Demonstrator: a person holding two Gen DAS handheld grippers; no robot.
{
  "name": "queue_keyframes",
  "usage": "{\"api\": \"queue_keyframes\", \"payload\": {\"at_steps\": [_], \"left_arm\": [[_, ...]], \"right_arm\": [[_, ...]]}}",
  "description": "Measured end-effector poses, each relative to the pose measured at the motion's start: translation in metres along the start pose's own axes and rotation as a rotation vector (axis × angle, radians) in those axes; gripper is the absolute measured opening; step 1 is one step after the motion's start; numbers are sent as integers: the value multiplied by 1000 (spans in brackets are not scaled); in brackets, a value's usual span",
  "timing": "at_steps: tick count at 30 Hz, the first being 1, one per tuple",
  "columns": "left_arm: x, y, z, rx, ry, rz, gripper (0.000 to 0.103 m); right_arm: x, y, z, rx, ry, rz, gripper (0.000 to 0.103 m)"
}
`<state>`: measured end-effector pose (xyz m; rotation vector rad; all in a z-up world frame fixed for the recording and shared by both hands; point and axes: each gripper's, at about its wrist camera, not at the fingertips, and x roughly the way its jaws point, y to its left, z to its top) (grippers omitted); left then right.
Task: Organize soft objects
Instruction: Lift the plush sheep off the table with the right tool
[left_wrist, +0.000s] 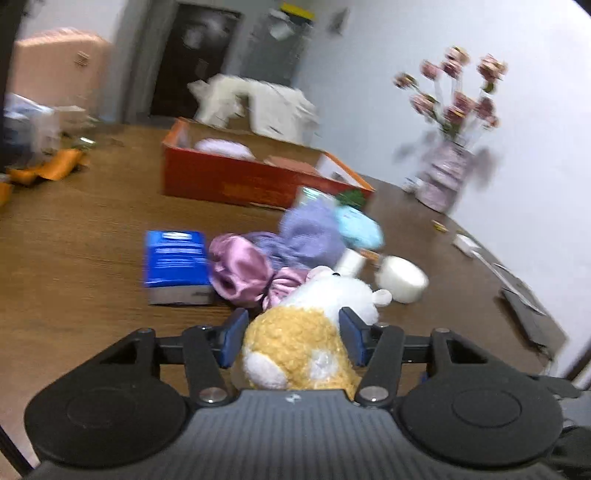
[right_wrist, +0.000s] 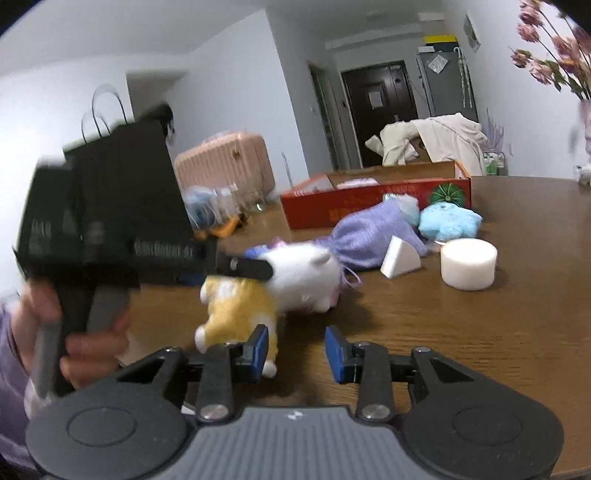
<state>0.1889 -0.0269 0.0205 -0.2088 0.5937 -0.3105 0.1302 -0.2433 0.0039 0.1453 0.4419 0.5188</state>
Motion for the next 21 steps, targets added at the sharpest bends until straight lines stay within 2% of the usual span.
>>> {"api": "queue_keyframes", "payload": {"at_steps": [2, 3, 4, 6, 9, 11, 12, 14, 15, 16, 19, 21], "left_arm": [[-11, 1, -9, -42, -33, 53, 55], [-17, 2, -13, -64, -43, 65, 55], [-24, 3, -18, -81, -50, 72, 56], [-35, 9, -26, -112, -60, 96, 55], [-52, 20, -36, -115, -82, 132, 53], [-65, 26, -42, -135, -97, 170, 53], [-69, 28, -44, -136, -94, 177, 54], [-75, 33, -46, -145, -89, 168, 59], [-77, 36, -45, -150, -91, 152, 65], [-77, 39, -45, -155, -93, 147, 66], [-78, 47, -40, -186, -75, 147, 66], [-78, 53, -39, -221, -56, 123, 66]], "right_arm": [[-1, 9, -1, -21, -9, 65, 46], [2, 15, -2, -39, -5, 87, 55], [8, 23, -5, -61, 11, 108, 57], [20, 33, -13, -92, 54, 121, 54], [25, 32, -18, -40, 41, 140, 54], [23, 29, -19, -34, 23, 86, 54], [20, 29, -18, -31, 23, 37, 50], [19, 27, -18, -22, 35, -45, 47], [16, 24, -18, 0, 29, -34, 47], [13, 19, -17, 42, 20, 5, 47], [16, 12, -11, 154, 17, 107, 47], [22, 14, -8, 178, 27, 113, 47]]}}
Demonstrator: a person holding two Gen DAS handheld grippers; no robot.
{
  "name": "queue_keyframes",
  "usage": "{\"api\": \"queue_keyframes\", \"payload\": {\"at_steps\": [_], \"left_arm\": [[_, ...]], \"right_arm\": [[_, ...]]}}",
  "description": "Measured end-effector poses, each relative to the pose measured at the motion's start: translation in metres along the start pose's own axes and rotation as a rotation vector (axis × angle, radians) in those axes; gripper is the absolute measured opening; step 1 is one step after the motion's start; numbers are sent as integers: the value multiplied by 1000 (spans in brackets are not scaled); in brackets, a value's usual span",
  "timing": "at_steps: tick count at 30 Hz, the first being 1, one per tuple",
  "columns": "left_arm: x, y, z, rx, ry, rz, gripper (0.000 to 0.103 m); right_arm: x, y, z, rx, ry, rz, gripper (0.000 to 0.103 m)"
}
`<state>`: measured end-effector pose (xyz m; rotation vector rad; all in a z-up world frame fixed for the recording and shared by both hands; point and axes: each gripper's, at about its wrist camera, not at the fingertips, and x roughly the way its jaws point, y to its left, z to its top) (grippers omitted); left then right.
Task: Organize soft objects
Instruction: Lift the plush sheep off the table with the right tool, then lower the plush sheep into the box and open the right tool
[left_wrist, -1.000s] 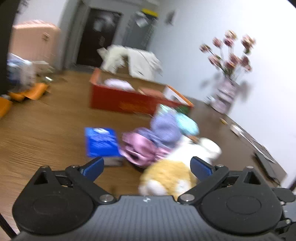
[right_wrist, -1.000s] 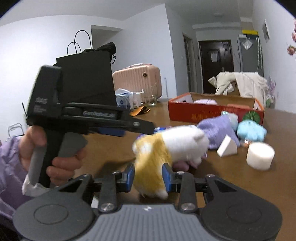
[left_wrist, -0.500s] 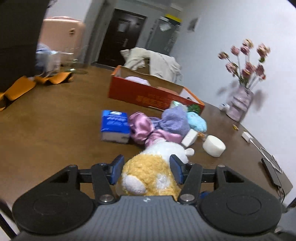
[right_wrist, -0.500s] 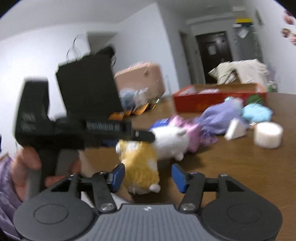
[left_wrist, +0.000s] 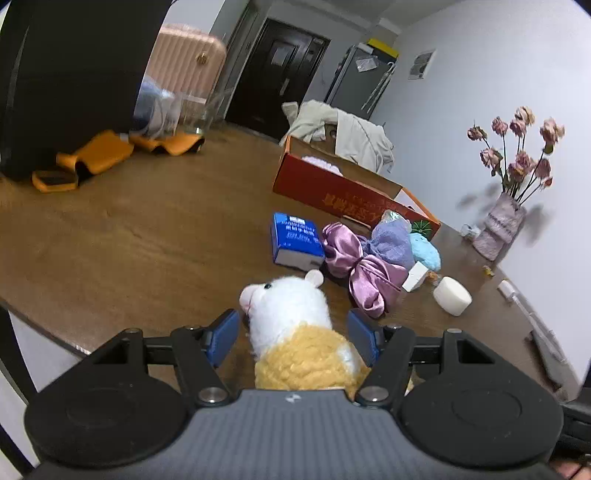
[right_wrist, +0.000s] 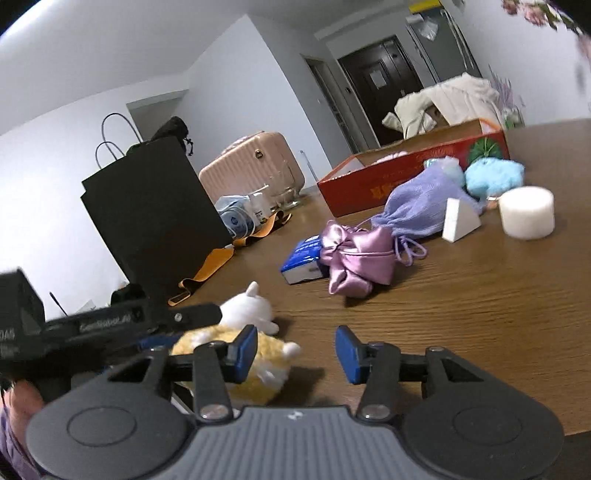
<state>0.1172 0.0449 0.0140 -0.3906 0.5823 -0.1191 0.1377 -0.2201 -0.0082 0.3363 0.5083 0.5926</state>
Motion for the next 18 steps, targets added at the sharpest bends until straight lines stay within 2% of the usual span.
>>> {"api": "queue_keyframes", "payload": {"at_steps": [2, 4, 8, 12, 16, 18], "left_arm": [[2, 5, 1, -26, 33, -22, 66], [6, 9, -1, -36, 61, -55, 55], [13, 13, 1, -85, 88, -97, 50], [21, 11, 7, -119, 104, -105, 46], [32, 4, 25, -144, 98, -132, 44], [36, -1, 42, -153, 66, -169, 44]], "right_arm": [[6, 4, 1, 18, 19, 9, 47], [13, 5, 0, 55, 47, 30, 50], [28, -6, -4, 202, 93, 91, 50], [41, -17, -4, 320, 117, 138, 36], [41, -17, 18, 313, 75, 109, 26], [40, -18, 37, 298, 38, 112, 25]]}}
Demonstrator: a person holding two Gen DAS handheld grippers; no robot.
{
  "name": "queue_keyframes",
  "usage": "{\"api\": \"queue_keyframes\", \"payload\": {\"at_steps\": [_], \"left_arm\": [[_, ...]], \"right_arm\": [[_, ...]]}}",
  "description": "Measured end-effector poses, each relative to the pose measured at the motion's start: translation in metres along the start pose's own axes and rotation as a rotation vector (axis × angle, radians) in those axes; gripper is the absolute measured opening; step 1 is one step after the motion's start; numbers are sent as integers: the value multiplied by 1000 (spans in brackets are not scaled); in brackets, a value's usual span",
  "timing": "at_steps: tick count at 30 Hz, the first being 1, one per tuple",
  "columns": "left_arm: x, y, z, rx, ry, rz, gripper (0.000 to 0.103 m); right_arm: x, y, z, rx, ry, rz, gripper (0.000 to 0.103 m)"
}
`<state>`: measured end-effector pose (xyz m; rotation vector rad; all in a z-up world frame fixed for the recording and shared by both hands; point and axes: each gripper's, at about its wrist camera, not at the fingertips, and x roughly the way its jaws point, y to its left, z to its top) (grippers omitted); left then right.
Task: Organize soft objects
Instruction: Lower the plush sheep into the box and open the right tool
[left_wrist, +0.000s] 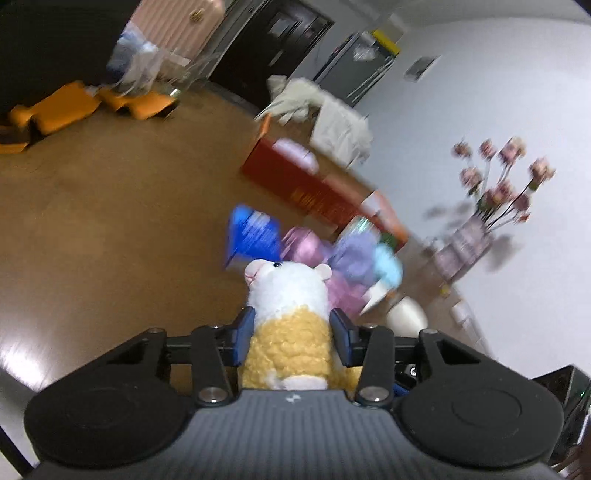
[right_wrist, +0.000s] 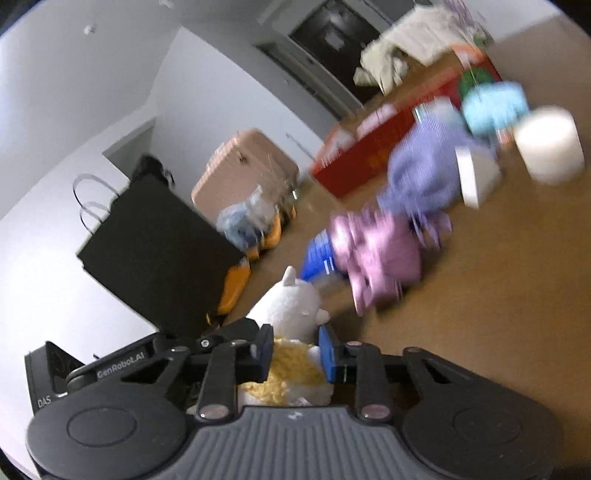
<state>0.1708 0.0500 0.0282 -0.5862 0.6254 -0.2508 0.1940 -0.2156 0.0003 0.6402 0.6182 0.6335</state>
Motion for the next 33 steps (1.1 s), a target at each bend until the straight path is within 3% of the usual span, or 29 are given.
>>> {"api": "queue_keyframes", "payload": {"at_steps": [4, 8, 11, 15, 19, 23, 28, 33], "left_arm": [[24, -23, 52, 29, -68, -52, 43], [78, -45, 128, 32, -102, -88, 43], [131, -58, 182, 55, -102, -58, 42], [201, -58, 223, 75, -54, 32, 42], [255, -37, 233, 55, 13, 111, 42], [283, -25, 222, 134, 64, 207, 44], [274, -23, 213, 221, 75, 201, 60], [242, -40, 219, 280, 38, 212, 61]], "right_arm": [[9, 14, 56, -75, -59, 7, 25], [38, 21, 144, -175, -98, 3, 25], [80, 9, 215, -177, -70, -9, 25], [142, -19, 275, -137, -1, -59, 25], [197, -53, 293, -107, 72, -121, 25], [235, -78, 289, -99, 140, -163, 25], [255, -88, 272, -101, 213, -207, 29], [231, -64, 278, -160, 166, -233, 30]]}}
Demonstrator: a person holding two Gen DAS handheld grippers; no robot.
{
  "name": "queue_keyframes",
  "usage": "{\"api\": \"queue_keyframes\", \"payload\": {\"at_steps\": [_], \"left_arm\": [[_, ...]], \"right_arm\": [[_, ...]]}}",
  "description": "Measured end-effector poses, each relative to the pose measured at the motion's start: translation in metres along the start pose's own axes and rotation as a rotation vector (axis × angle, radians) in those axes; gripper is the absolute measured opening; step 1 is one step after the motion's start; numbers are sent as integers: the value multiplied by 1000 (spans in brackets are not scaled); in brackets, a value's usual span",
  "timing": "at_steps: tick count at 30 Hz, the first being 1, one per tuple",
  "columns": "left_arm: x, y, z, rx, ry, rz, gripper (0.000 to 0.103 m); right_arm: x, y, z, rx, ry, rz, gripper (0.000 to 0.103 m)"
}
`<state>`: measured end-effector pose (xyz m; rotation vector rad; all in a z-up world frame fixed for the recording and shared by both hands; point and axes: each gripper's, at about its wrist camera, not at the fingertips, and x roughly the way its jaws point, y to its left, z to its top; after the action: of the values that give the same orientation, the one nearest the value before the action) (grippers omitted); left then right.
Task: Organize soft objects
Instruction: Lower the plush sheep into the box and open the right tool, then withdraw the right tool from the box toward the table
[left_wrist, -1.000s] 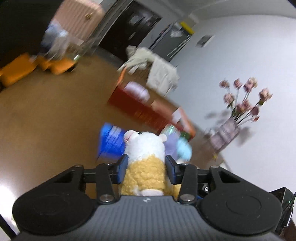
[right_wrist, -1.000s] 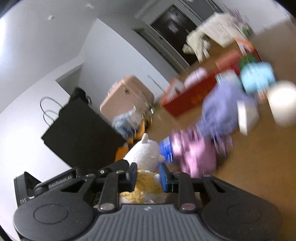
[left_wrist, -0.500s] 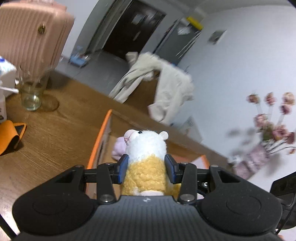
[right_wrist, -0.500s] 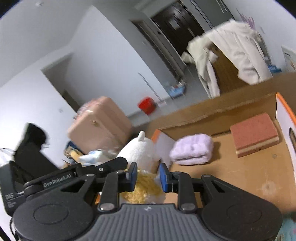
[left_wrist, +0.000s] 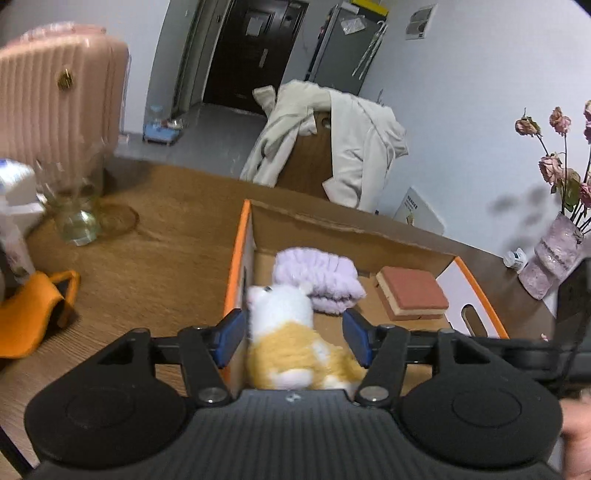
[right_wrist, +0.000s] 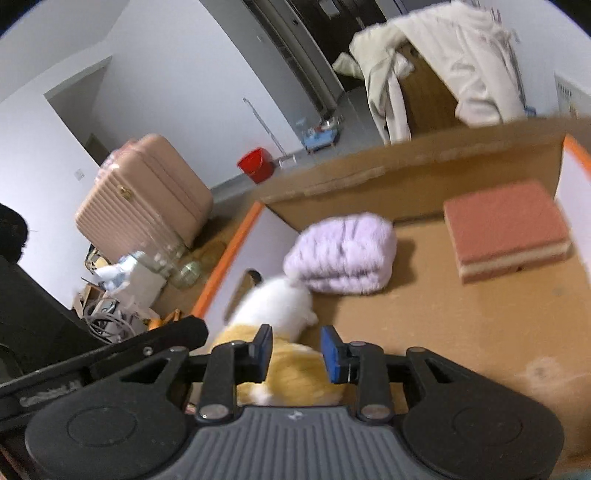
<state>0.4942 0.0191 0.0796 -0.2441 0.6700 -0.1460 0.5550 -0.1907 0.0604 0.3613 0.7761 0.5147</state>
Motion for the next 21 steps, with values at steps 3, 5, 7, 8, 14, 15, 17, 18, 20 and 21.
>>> {"api": "queue_keyframes", "payload": {"at_steps": [3, 5, 7, 8, 14, 15, 17, 18, 20, 21], "left_arm": [[-36, -4, 6, 21, -46, 1, 70], [-63, -8, 8, 47, -83, -2, 73], [-91, -12, 6, 91, -115, -5, 74], [-105, -14, 4, 116, -132, -1, 77], [-170, -26, -18, 215, -206, 31, 82], [-177, -28, -21, 220, -212, 36, 83], [-187, -34, -28, 221, -218, 43, 83], [-192, -37, -31, 220, -221, 43, 83], [-204, -43, -43, 220, -237, 40, 85], [-210, -46, -53, 227, -252, 39, 88]], "right_arm": [[-46, 15, 6, -59, -71, -7, 34], [-84, 20, 7, -97, -116, -16, 41], [-126, 23, 2, -132, -167, -37, 45], [-148, 25, -2, -152, -192, -52, 47], [-247, 23, -37, -246, -280, -183, 59], [-258, 21, -44, -253, -285, -195, 59], [-274, 18, -55, -254, -298, -204, 60], [-281, 17, -61, -251, -304, -202, 60], [-293, 16, -75, -255, -328, -195, 61], [-297, 15, -84, -262, -342, -192, 64]]}}
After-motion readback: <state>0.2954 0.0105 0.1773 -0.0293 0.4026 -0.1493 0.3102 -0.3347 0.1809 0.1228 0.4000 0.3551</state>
